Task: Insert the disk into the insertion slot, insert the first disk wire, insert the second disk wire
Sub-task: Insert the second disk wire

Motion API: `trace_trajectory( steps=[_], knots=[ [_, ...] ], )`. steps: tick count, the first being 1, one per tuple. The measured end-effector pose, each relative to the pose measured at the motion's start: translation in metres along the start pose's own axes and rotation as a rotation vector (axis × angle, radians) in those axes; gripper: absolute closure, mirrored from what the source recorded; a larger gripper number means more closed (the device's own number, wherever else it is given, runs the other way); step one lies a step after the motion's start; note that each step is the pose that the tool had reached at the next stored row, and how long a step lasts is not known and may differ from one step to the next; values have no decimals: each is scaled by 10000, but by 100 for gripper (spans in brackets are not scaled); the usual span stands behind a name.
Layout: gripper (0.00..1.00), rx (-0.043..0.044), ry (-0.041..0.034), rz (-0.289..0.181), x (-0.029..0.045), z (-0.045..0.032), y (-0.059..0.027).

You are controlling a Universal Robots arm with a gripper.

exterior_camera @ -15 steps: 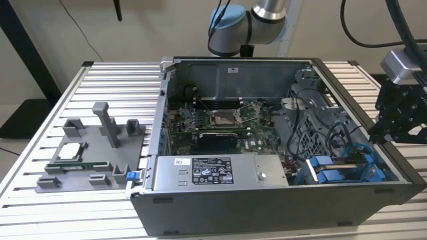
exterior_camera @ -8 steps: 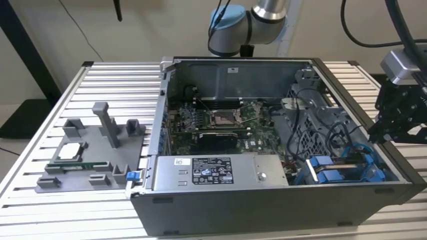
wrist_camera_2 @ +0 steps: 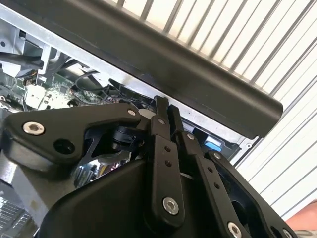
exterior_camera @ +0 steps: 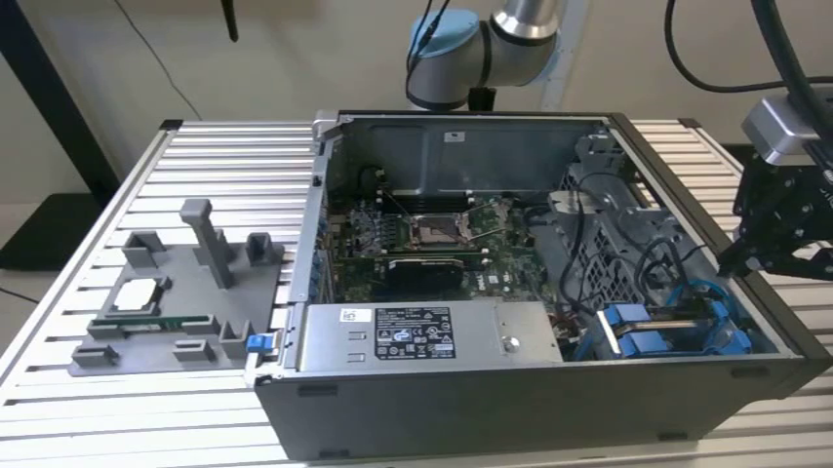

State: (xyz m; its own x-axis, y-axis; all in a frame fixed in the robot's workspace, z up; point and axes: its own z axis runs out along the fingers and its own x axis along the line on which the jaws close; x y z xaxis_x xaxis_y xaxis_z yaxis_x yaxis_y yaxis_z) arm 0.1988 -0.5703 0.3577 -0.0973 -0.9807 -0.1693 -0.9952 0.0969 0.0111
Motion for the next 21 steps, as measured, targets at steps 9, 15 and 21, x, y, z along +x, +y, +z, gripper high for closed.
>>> trace_trajectory(
  steps=[9,15,21],
  knots=[
    [100,-1,-2,1,-2,-16,0],
    [100,0,-2,2,-10,-67,10],
    [100,1,0,0,-18,-136,45]
  ],
)
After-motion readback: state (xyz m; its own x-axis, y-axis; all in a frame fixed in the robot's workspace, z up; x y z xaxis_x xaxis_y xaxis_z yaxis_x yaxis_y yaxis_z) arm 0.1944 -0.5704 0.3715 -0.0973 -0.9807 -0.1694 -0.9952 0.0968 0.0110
